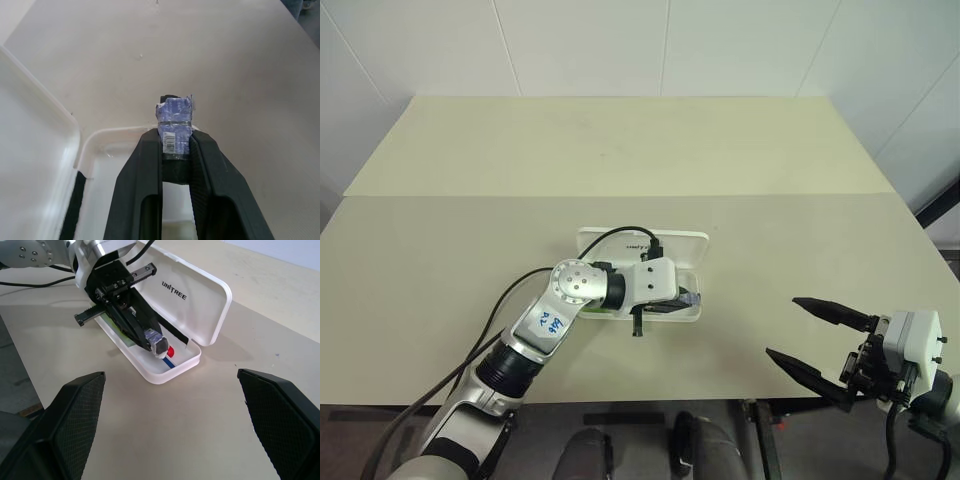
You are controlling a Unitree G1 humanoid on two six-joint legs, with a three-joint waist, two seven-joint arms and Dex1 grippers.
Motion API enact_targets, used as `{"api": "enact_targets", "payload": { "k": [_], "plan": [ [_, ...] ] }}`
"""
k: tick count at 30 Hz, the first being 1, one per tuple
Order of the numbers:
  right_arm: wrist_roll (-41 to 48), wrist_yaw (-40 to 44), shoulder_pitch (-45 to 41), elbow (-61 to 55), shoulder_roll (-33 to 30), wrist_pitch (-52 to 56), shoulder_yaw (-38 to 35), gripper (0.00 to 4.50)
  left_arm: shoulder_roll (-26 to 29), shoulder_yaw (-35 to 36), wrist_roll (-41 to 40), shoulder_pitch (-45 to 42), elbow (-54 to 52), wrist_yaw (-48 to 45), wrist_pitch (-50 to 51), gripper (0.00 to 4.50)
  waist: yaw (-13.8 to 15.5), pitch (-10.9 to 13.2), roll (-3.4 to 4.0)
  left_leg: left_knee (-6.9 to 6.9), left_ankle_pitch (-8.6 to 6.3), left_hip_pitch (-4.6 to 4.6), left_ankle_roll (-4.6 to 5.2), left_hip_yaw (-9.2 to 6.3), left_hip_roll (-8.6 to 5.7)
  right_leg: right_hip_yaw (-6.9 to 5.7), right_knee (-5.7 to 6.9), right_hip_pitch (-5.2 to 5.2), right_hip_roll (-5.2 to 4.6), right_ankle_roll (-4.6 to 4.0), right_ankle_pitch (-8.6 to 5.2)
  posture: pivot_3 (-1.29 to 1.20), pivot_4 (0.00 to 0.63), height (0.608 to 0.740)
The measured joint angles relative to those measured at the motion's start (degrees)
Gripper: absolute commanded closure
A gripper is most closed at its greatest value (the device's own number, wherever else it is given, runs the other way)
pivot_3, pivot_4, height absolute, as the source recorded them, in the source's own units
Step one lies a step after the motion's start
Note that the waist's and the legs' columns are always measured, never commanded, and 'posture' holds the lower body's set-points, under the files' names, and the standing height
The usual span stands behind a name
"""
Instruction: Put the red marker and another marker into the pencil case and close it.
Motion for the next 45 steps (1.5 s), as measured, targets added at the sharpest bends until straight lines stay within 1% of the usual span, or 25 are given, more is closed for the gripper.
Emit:
{"api": "enact_targets", "payload": {
  "k": [7, 9, 11, 19, 24, 28, 36, 38, 41, 45],
  "plan": [
    [-0.2, 0.0, -0.1, 0.1, 0.0, 0.0, 0.0, 0.0, 0.4, -0.3, 1.9, 0.0, 0.0, 0.4, 0.0, 4.13, 0.0, 0.0, 0.0, 0.0, 0.0, 0.0, 0.0, 0.0, 0.0, 0.0, 0.0, 0.0, 0.0, 0.0, 0.0, 0.0, 0.15, 0.74],
    [-0.4, 0.0, -0.1, 0.1, 0.0, 0.0, 0.0, 0.0, 0.4, -0.4, 2.4, 0.0, 0.0, 0.5, 0.0, 3.38, 0.0, 0.0, 0.0, 0.0, 0.0, -0.01, 0.01, 0.0, 0.0, 0.0, 0.0, 0.0, 0.0, 0.0, 0.0, 0.0, 0.15, 0.74],
    [-0.5, 0.0, -0.2, 0.1, 0.0, 0.0, 0.0, 0.0, 0.4, -0.4, 2.4, 0.0, 0.0, 0.5, 0.0, 2.78, 0.0, 0.0, 0.0, 0.0, -0.01, 0.0, 0.03, 0.0, 0.0, 0.0, 0.0, 0.0, -0.01, 0.0, 0.0, 0.0, 0.15, 0.74],
    [-1.1, -0.1, -0.1, 0.2, 0.0, 0.0, 0.1, 0.0, 0.1, -0.4, 2.0, 0.0, 0.0, -0.2, 0.2, 0.08, 0.0, 0.0, 0.0, 0.0, -0.02, 0.0, 0.04, 0.0, 0.0, 0.0, 0.01, 0.0, -0.01, 0.0, 0.0, 0.0, 0.15, 0.74],
    [-1.5, -0.1, -0.2, 0.5, 0.0, 0.0, 0.2, 0.0, -0.1, -0.3, 0.9, 0.0, -1.0, -0.8, 1.9, 0.03, 0.0, 0.0, 0.0, 0.0, -0.02, 0.0, 0.05, 0.0, 0.0, 0.0, 0.01, 0.0, -0.01, 0.0, 0.0, 0.0, 0.15, 0.74],
    [-1.7, -0.1, -0.4, 0.7, 0.0, 0.0, 0.3, 0.0, -0.1, 0.1, -1.5, 0.0, -4.5, -2.2, 3.5, 0.03, 0.0, 0.0, 0.0, 0.0, 0.0, 0.0, 0.02, 0.0, 0.0, 0.0, 0.01, 0.0, -0.01, 0.0, 0.0, 0.0, 0.15, 0.74],
    [-1.7, -0.1, -0.4, 0.7, 0.0, 0.0, 0.3, 0.0, 0.2, 0.2, -2.2, 0.0, -4.7, -2.2, 4.7, 0.03, 0.0, 0.0, 0.0, 0.0, 0.0, 0.01, 0.04, 0.0, -0.01, 0.01, 0.02, 0.0, -0.01, 0.0, 0.0, 0.0, 0.15, 0.74],
    [-1.7, -0.1, -0.5, 0.8, 0.0, 0.0, 0.3, 0.0, 0.1, 1.0, -4.9, 0.0, -6.4, -2.8, 7.7, 0.03, 0.0, 0.0, 0.0, 0.0, 0.01, -0.01, 0.03, -0.01, 0.0, 0.0, 0.02, 0.0, -0.01, 0.0, 0.0, 0.0, 0.15, 0.74],
    [-1.8, 0.0, -0.6, 1.0, 0.0, 0.0, 0.3, 0.0, -0.5, 4.0, -11.8, -0.4, -12.5, -4.6, 12.7, 0.03, 0.0, 0.0, 0.01, 0.0, 0.02, -0.01, 0.0, -0.02, 0.0, 0.0, 0.03, 0.0, -0.01, 0.0, 0.0, 0.0, 0.15, 0.74],
    [-1.8, 0.2, -0.8, 1.3, -0.1, 0.0, 0.3, 0.0, 0.1, 6.9, -17.8, -0.5, -14.4, -5.1, 16.9, 0.03, 0.0, 0.0, 0.01, 0.0, 0.03, 0.01, 0.01, -0.01, -0.02, 0.03, 0.04, 0.0, -0.01, 0.0, 0.0, 0.0, 0.15, 0.74]
  ]
}}
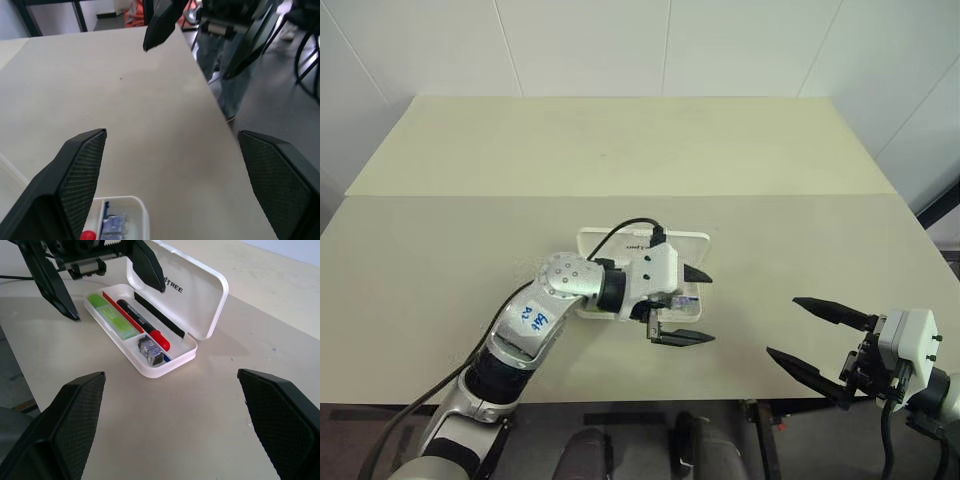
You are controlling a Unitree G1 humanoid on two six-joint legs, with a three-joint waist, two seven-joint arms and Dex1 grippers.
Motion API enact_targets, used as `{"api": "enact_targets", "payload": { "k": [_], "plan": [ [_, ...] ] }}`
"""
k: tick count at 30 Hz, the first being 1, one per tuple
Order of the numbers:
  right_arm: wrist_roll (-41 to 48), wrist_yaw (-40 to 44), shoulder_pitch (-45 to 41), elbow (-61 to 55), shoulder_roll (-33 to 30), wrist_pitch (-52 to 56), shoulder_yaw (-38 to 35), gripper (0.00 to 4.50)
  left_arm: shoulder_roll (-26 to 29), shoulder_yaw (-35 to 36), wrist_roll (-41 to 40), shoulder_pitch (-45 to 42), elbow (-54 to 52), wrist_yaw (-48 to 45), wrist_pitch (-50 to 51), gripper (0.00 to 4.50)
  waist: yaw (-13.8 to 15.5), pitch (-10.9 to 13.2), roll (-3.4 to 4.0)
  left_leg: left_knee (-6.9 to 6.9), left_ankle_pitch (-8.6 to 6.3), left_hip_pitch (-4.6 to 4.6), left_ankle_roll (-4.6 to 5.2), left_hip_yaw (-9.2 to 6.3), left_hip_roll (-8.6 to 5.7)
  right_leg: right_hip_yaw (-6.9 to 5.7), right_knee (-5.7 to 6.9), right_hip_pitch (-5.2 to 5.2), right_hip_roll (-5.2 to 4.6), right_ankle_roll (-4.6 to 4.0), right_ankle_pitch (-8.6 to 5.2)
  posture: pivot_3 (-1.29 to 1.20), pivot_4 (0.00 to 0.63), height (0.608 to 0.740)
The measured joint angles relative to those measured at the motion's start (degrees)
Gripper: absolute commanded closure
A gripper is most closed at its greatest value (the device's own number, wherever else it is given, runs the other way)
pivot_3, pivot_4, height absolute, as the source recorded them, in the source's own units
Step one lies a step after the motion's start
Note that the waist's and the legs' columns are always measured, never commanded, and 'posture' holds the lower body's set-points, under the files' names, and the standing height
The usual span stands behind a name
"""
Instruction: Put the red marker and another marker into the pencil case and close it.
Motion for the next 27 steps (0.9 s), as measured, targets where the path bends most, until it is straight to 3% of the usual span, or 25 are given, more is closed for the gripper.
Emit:
{"api": "enact_targets", "payload": {
  "k": [15, 19, 27],
  "plan": [
    [0.2, 2.7, -4.4, 3.9, -1.5, 0.1, 0.4, 0.0, 0.2, 19.2, -18.8, -6.4, 2.6, 2.3, 3.7, 0.03, 0.0, 0.0, -0.01, 0.0, 0.21, 0.04, -0.23, 0.01, -0.02, 0.0, 0.08, 0.01, 0.0, -0.04, 0.03, 0.0, 0.15, 0.74],
    [1.6, 3.5, -7.2, 4.1, -1.6, 0.2, 0.6, 0.0, 4.6, 22.3, -20.3, -6.4, 5.9, -0.4, 1.8, 0.03, -0.3, 0.0, -0.01, -0.01, 0.22, 0.07, -0.24, 0.03, -0.01, 0.01, 0.09, 0.01, 0.02, -0.05, 0.03, 0.0, 0.15, 0.74],
    [5.6, 4.1, -16.0, 4.3, -4.5, 2.7, 2.0, 0.0, 13.2, 28.1, -20.6, -4.8, 14.4, -14.4, -11.3, 0.03, 0.0, 0.0, -0.01, -0.01, 0.22, -0.01, -0.26, 0.16, -0.01, -0.1, 0.08, 0.0, 0.01, -0.08, 0.02, 0.0, 0.15, 0.74]
  ]
}}
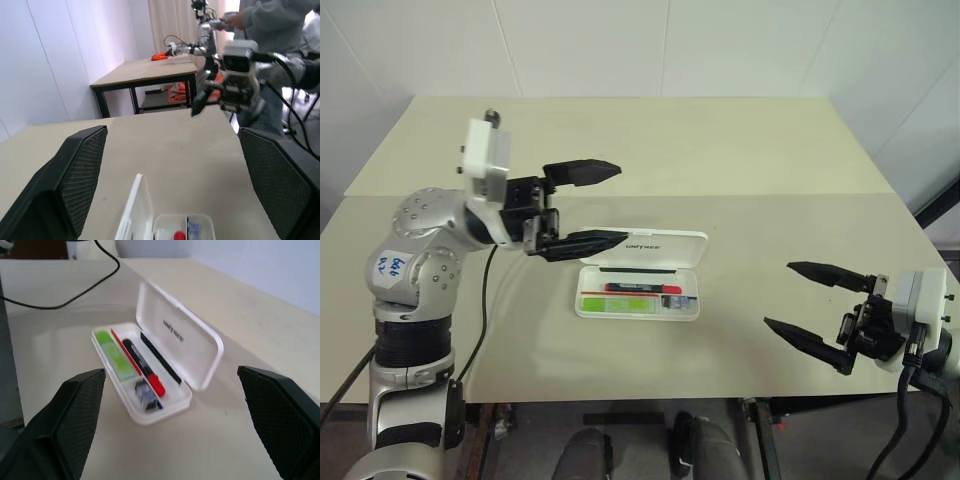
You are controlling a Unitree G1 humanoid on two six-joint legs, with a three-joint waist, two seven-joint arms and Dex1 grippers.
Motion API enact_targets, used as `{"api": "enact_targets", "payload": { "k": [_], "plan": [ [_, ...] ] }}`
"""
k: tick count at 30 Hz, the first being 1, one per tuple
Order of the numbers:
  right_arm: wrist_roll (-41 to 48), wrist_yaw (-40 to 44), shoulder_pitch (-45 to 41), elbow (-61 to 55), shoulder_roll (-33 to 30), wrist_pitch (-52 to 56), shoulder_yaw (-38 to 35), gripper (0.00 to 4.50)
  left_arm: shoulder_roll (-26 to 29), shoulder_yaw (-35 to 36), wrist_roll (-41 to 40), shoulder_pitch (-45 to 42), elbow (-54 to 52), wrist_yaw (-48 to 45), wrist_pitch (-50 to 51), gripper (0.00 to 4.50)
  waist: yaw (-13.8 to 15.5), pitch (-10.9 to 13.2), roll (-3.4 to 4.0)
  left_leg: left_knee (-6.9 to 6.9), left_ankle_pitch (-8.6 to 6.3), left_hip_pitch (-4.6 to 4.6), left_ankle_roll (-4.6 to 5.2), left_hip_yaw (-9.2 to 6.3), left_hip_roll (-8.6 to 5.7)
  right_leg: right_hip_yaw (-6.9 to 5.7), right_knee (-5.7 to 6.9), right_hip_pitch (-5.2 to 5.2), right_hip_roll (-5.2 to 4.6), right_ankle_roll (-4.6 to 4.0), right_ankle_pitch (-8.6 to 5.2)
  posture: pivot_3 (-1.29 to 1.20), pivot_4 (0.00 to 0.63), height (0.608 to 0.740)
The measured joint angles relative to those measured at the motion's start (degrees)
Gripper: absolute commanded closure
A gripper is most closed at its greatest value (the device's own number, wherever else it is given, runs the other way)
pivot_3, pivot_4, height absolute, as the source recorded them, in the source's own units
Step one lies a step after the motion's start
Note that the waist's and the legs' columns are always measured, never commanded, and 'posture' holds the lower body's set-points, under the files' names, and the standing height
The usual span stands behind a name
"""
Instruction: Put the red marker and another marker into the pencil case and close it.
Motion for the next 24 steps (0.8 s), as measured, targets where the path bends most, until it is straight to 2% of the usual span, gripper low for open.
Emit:
{"api": "enact_targets", "payload": {
  "k": [4, 8, 9, 12, 15, 21, 22, 24],
  "plan": [
    [0.3, 1.2, -3.1, 1.2, -1.4, 0.3, 0.4, 0.0, 3.9, 0.8, 2.2, 1.3, 7.8, -4.2, -5.7, 0.03, -0.1, 0.0, -0.02, 0.0, -0.01, -0.08, 0.0, 0.06, 0.01, -0.08, 0.07, 0.0, 0.02, 0.01, 0.01, 0.0, 0.15, 0.74],
    [0.2, 2.0, -4.7, 2.7, -1.5, 0.5, 1.8, 0.0, 6.2, 1.3, 6.2, 1.2, 14.8, -3.9, -11.0, 0.03, 0.0, 0.0, -0.02, -0.03, -0.03, -0.13, 0.03, 0.14, 0.01, -0.12, -0.01, 0.0, 0.0, 0.03, 0.02, 0.0, 0.15, 0.74],
    [0.1, 2.2, -4.9, 3.1, -1.5, 0.5, 2.4, 0.0, 6.4, 1.3, 7.6, 1.1, 16.7, -2.6, -11.9, 0.21, 0.0, 0.0, -0.02, -0.03, -0.03, -0.14, 0.03, 0.15, 0.01, -0.13, -0.02, 0.0, -0.01, 0.04, 0.02, 0.0, 0.15, 0.74],
    [-0.2, 2.4, -5.4, 3.9, -1.5, 0.5, 2.6, 0.0, 6.5, 1.2, 11.0, 1.0, 21.1, 1.6, -13.1, 0.94, -0.1, 0.0, -0.02, -0.04, -0.04, -0.16, 0.05, 0.2, 0.0, -0.12, -0.06, 0.0, -0.01, 0.09, 0.05, 0.0, 0.15, 0.74],
    [-0.4, 2.4, -5.6, 4.1, -1.5, 0.4, 2.9, 0.0, 5.1, 1.2, 11.7, 0.3, 25.0, 3.7, -14.2, 2.03, 0.0, 0.0, -0.02, -0.04, -0.05, -0.15, 0.05, 0.22, 0.01, -0.12, -0.05, 0.0, -0.02, 0.1, 0.06, 0.0, 0.15, 0.74],
    [-0.5, 2.5, -5.2, 4.0, -1.5, 0.5, 2.7, 0.0, 3.9, 0.5, 11.9, -4.0, 33.4, -0.6, -17.8, 4.2, -0.1, 0.0, -0.03, -0.04, -0.04, -0.14, 0.04, 0.26, 0.01, -0.12, -0.03, 0.0, -0.01, 0.11, 0.06, 0.0, 0.15, 0.74],
    [-0.6, 2.5, -4.9, 4.0, -1.5, 0.5, 2.7, 0.0, 3.8, 0.1, 12.6, -6.4, 37.5, -1.2, -19.1, 4.48, 0.0, 0.0, -0.04, -0.03, -0.02, -0.15, 0.02, 0.26, 0.0, -0.13, -0.02, 0.0, -0.01, 0.11, 0.06, 0.0, 0.15, 0.74],
    [-0.6, 2.5, -4.3, 4.0, -1.5, 0.5, 2.5, 0.0, 3.7, -0.2, 13.8, -9.4, 42.8, -1.9, -21.2, 4.48, 0.0, 0.0, -0.04, -0.03, -0.02, -0.12, 0.02, 0.27, 0.0, -0.13, -0.02, 0.0, -0.01, 0.12, 0.07, 0.0, 0.15, 0.74]
  ]
}}
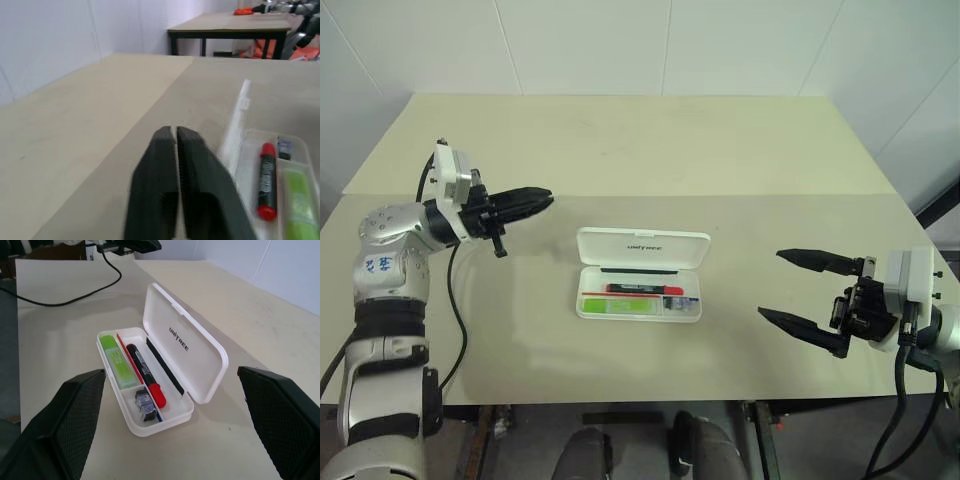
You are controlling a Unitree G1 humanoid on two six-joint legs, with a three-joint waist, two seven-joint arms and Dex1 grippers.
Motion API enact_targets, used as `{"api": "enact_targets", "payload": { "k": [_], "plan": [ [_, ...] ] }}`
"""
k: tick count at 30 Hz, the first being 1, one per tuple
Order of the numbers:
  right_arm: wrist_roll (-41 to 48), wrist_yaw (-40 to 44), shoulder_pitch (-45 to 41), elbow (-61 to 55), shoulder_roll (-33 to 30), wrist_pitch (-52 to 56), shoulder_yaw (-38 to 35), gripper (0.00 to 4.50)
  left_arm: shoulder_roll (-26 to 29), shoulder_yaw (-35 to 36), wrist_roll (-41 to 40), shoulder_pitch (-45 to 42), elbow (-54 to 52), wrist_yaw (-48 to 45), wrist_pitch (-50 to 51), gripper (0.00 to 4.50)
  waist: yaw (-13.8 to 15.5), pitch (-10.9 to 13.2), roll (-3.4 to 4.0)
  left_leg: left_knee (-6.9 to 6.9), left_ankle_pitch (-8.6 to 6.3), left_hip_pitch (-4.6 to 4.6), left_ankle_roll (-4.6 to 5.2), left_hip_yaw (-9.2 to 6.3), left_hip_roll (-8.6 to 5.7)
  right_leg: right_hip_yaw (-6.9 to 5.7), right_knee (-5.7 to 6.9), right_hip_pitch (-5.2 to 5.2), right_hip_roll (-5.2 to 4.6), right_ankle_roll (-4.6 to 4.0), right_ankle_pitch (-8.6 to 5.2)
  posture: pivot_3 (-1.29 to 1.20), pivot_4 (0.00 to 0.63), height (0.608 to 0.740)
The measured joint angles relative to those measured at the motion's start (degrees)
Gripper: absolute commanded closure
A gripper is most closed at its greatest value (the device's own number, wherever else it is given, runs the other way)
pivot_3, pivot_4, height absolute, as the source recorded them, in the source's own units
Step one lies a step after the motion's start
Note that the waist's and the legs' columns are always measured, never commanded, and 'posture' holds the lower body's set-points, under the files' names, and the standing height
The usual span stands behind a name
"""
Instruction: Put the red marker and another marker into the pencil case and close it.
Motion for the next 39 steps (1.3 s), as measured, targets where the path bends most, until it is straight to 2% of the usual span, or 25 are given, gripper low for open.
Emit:
{"api": "enact_targets", "payload": {
  "k": [6, 14, 19, 26, 29, 39],
  "plan": [
    [-0.1, -0.6, 0.2, -0.1, 0.0, 0.1, 0.0, 0.0, -3.1, -2.7, 4.1, -7.0, 14.2, -4.4, -5.8, 4.48, -0.1, 0.0, -0.01, -0.01, -0.02, -0.05, 0.04, 0.05, -0.01, 0.0, -0.07, -0.01, 0.01, 0.02, 0.01, 0.0, 0.15, 0.74],
    [-0.5, -1.6, 3.1, -1.5, 0.0, 0.2, -0.5, 0.0, -5.9, -9.1, 13.9, -14.7, 28.2, -1.9, -5.9, 4.48, 0.0, 0.0, -0.05, -0.01, -0.05, -0.08, 0.1, 0.09, -0.02, 0.0, -0.14, -0.01, 0.0, 0.08, 0.05, 0.0, 0.15, 0.74],
    [-0.8, -0.5, 7.5, -2.3, 0.0, -0.1, -2.5, 0.0, -8.0, -9.5, 15.7, -17.1, 33.8, -4.1, -3.6, 4.48, -0.1, 0.0, -0.11, -0.01, -0.08, -0.1, 0.14, 0.11, -0.03, 0.01, -0.18, -0.01, 0.0, 0.1, 0.06, 0.0, 0.15, 0.74],
    [-0.2, 4.0, 13.9, 0.0, -0.1, -1.5, -9.7, 0.0, -10.1, -7.5, 15.5, -19.3, 34.3, -9.4, -1.2, 4.48, -0.1, 0.1, -0.16, -0.02, -0.08, -0.08, 0.15, 0.12, -0.02, 0.01, -0.19, -0.01, 0.0, 0.12, 0.07, 0.0, 0.15, 0.74],
    [2.2, 3.4, 14.1, -0.2, 1.0, -1.5, -11.6, 0.0, -11.2, -7.2, 15.4, -19.3, 34.2, -11.7, -0.2, 4.48, -0.2, 0.1, -0.17, -0.01, -0.08, -0.03, 0.15, 0.18, -0.03, 0.06, -0.17, -0.01, -0.04, 0.15, 0.09, 0.0, 0.15, 0.74],
    [7.5, 3.0, 18.5, -4.2, 5.4, -1.8, -12.9, 0.0, -12.1, -8.6, 15.3, -18.4, 30.4, -12.0, 3.1, 4.48, -0.1, 0.1, -0.17, 0.0, -0.09, -0.05, 0.17, 0.16, -0.06, 0.09, -0.17, -0.01, -0.08, 0.19, 0.11, 0.0, 0.15, 0.74]
  ]
}}
